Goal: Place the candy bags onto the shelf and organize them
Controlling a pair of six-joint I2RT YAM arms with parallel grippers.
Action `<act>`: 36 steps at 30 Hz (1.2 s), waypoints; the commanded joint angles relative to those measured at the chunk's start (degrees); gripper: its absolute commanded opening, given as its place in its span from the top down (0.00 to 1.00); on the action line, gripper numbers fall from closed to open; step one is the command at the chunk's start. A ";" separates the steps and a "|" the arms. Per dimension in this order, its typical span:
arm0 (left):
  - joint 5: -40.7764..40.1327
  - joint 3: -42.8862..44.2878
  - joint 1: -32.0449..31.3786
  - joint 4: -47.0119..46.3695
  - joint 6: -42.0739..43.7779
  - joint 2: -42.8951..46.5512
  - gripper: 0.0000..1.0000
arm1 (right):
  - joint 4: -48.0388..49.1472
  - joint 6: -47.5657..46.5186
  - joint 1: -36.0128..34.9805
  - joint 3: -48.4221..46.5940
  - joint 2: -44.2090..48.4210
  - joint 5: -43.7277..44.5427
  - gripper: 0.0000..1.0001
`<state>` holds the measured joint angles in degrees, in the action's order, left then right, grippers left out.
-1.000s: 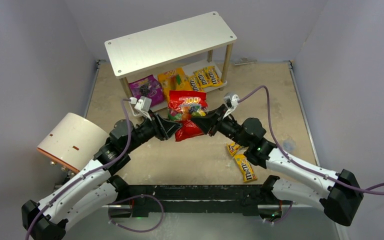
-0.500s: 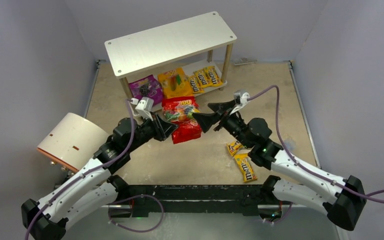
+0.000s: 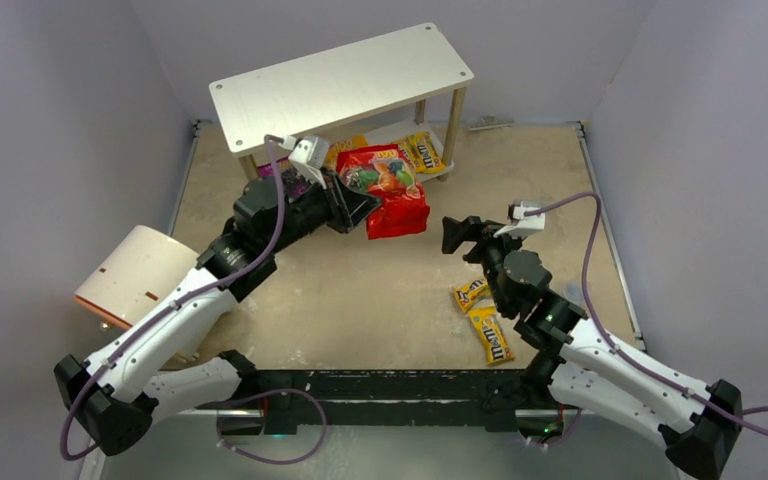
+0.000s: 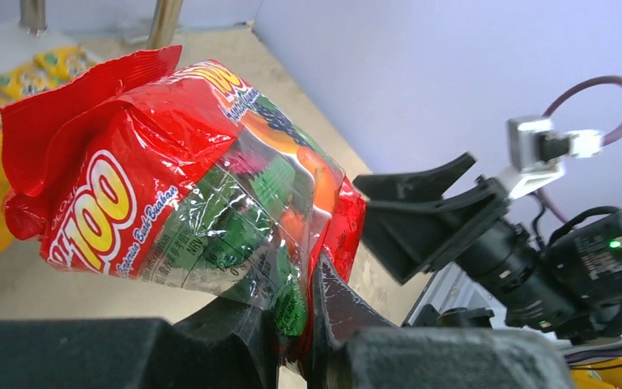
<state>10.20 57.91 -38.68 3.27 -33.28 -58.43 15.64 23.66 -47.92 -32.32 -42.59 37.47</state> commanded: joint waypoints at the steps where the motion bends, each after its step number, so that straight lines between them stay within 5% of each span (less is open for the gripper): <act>1: 2.79 9.29 0.09 -9.46 5.30 -0.67 1.00 | -1.75 -1.32 0.09 0.47 0.43 7.70 0.01; 8: 4.03 24.80 0.09 -3.59 14.64 -5.89 1.00 | -1.22 -2.30 0.02 0.75 0.07 8.12 0.01; 13: -7.16 37.85 0.87 7.53 20.41 -13.86 1.00 | -1.11 -2.74 0.02 0.81 -0.42 7.67 0.01; 26: 1.71 46.56 28.52 23.46 15.32 -23.55 1.00 | -1.75 -3.08 0.02 0.53 -1.18 7.76 0.01; 32: -4.11 54.69 33.96 38.23 13.64 -26.56 1.00 | -1.99 -2.87 0.05 0.57 -1.32 8.00 0.01; 36: -4.22 61.31 37.32 48.72 15.29 -30.82 0.87 | -2.48 -2.84 0.02 0.38 -1.70 8.36 0.01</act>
<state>8.21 112.57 -4.23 42.02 -19.40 -86.37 12.93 21.32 -47.92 -31.59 -43.92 43.20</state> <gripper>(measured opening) 0.136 0.987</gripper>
